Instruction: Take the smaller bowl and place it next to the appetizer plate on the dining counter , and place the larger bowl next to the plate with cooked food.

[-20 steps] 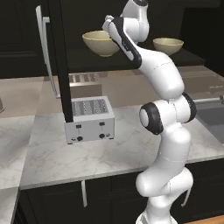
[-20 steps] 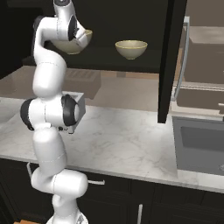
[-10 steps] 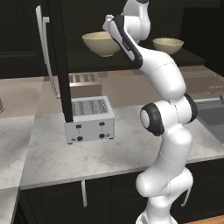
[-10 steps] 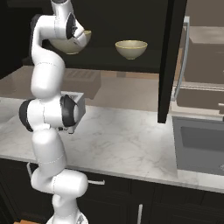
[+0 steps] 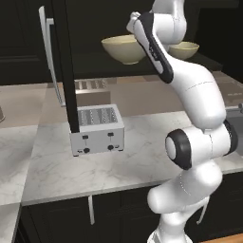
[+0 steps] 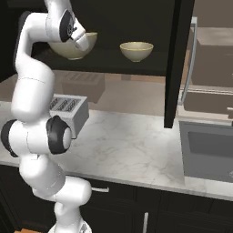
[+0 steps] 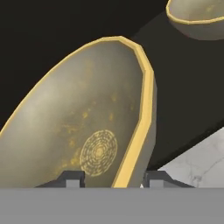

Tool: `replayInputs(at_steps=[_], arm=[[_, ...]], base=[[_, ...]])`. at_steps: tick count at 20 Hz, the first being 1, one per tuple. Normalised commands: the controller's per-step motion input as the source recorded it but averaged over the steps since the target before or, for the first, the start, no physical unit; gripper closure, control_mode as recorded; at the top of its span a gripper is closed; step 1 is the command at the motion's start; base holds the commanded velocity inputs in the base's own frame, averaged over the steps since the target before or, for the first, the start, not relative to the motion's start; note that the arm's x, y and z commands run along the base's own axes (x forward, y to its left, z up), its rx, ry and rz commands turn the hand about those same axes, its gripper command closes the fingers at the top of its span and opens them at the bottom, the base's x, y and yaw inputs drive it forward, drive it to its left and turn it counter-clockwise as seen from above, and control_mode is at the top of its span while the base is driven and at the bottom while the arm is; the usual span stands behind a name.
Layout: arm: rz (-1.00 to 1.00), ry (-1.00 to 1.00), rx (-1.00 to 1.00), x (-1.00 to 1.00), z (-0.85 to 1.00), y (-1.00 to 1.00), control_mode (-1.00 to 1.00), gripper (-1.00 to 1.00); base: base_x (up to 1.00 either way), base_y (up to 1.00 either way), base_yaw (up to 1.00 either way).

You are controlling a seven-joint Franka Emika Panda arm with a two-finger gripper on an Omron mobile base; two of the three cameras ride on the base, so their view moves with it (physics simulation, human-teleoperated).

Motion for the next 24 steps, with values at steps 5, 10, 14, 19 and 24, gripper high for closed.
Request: replayInputs(at_steps=[5, 10, 14, 19, 24], arm=[[0.0, -0.34, 0.05, -1.0, -0.27, -0.21, -1.0, 1.0], [0.0, -0.22, 0.08, -1.0, -0.2, -0.27, -1.0, 1.0], [0.01, -0.02, 0.01, -1.0, 0.0, -0.41, -1.0, 1.0], [0.0, 0.03, 0.0, -0.86, 0.12, -0.27, -1.0, 1.0], [0.0, 0.17, 0.0, -0.6, 0.24, -0.04, -1.0, 1.0]], base=[[0.0, 0.0, 0.0], [0.0, 0.0, 0.0], [0.0, 0.0, 0.0], [0.0, 0.0, 0.0], [0.0, 0.0, 0.0]])
